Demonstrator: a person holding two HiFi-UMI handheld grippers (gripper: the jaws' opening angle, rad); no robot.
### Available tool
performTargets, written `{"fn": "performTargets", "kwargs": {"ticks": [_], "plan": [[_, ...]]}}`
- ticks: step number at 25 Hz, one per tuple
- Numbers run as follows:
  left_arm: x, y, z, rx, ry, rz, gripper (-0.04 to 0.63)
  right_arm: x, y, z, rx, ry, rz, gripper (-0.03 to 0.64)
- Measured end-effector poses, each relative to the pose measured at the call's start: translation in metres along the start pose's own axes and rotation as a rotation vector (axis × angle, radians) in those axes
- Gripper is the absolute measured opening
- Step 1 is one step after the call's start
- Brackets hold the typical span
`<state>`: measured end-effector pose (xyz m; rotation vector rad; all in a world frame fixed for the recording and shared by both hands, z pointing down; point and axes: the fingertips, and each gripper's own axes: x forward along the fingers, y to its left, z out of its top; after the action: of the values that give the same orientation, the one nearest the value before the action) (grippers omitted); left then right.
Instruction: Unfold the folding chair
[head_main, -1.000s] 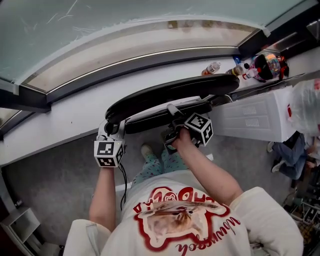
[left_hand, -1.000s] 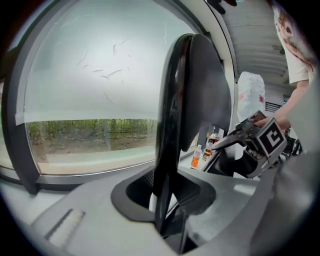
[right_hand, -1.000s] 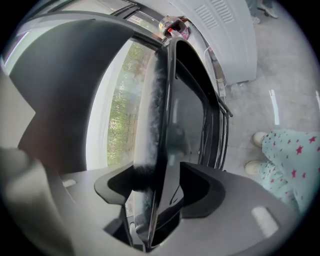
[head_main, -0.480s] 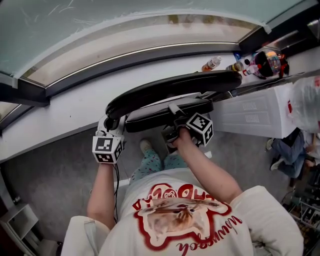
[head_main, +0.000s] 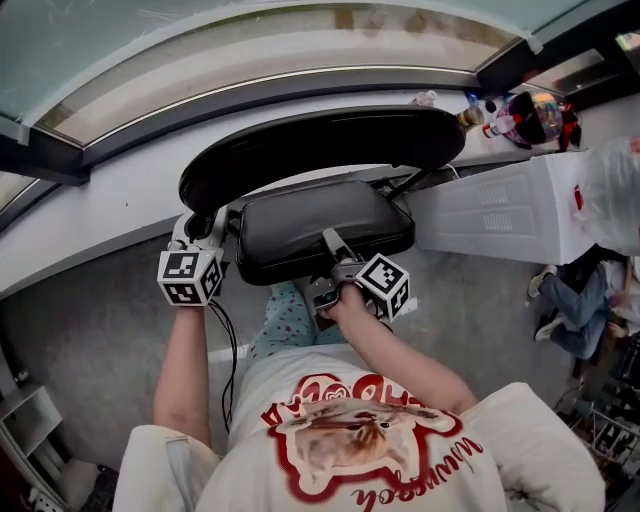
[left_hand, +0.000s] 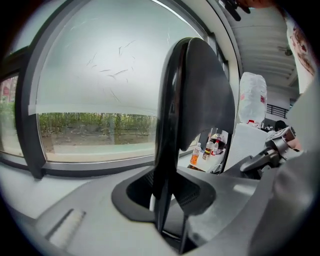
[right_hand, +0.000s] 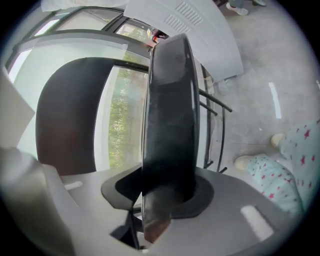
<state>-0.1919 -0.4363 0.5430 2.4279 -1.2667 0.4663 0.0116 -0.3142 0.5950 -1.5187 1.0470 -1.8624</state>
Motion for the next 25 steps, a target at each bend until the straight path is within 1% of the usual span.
{"fn": "performTargets", "kwargs": {"ticks": [2,6,10,12,14,18,22,25], "plan": [[-0.004,-0.002,-0.009,-0.014,0.011,0.024,0.092,-0.014,-0.027,-0.007,0.004,0.017,-0.016,0.166],[-0.012,-0.006,-0.023,-0.036,0.011,0.081,0.089,-0.032,-0.064,-0.018,-0.002,0.038,0.010,0.173],[-0.014,-0.002,-0.032,-0.056,0.008,0.130,0.087,-0.040,-0.100,-0.026,-0.002,0.068,0.005,0.201],[-0.012,-0.001,-0.038,-0.058,0.028,0.168,0.086,-0.045,-0.118,-0.028,-0.007,0.075,0.026,0.204],[-0.008,-0.002,-0.044,-0.050,0.062,0.191,0.086,-0.050,-0.134,-0.029,-0.014,0.069,0.060,0.206],[-0.008,-0.002,-0.054,-0.052,0.086,0.178,0.086,-0.057,-0.165,-0.036,-0.012,0.073,0.117,0.216],[-0.008,-0.001,-0.065,-0.082,0.072,0.180,0.084,-0.059,-0.195,-0.041,-0.022,0.072,0.178,0.219],[-0.008,-0.003,-0.079,-0.107,0.060,0.167,0.084,-0.061,-0.218,-0.042,-0.024,0.068,0.228,0.225]]}}
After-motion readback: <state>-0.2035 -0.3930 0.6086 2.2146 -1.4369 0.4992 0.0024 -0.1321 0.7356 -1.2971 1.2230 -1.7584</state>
